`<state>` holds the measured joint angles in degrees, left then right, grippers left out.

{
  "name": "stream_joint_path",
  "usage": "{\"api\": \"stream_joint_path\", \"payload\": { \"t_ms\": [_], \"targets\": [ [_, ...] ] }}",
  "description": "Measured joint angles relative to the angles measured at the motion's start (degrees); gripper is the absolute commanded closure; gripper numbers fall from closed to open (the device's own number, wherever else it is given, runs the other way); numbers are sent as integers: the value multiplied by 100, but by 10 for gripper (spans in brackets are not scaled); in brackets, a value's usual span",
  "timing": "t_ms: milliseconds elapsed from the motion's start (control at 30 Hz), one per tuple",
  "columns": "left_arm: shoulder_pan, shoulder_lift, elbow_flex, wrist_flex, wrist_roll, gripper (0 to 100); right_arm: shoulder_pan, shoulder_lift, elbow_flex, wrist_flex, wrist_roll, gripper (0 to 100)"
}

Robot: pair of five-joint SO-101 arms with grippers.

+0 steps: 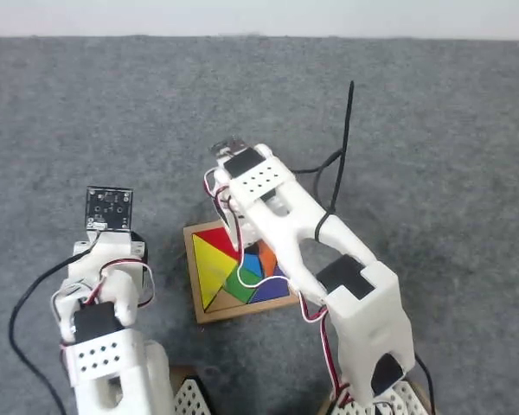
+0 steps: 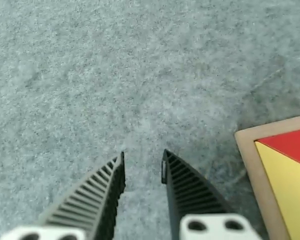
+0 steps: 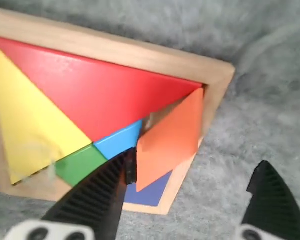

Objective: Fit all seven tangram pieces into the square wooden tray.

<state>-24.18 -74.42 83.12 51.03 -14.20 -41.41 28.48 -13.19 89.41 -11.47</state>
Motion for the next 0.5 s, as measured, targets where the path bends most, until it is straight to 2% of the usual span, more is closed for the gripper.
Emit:
{"api": "stream_joint_path", "payload": {
  "t_ms": [167, 500],
  "targets": [
    [0, 0, 0, 0, 0, 885, -62, 158, -97, 18, 0, 791],
    [0, 0, 0, 0, 0, 885, 176, 571, -202, 79, 0, 819]
  ]
}}
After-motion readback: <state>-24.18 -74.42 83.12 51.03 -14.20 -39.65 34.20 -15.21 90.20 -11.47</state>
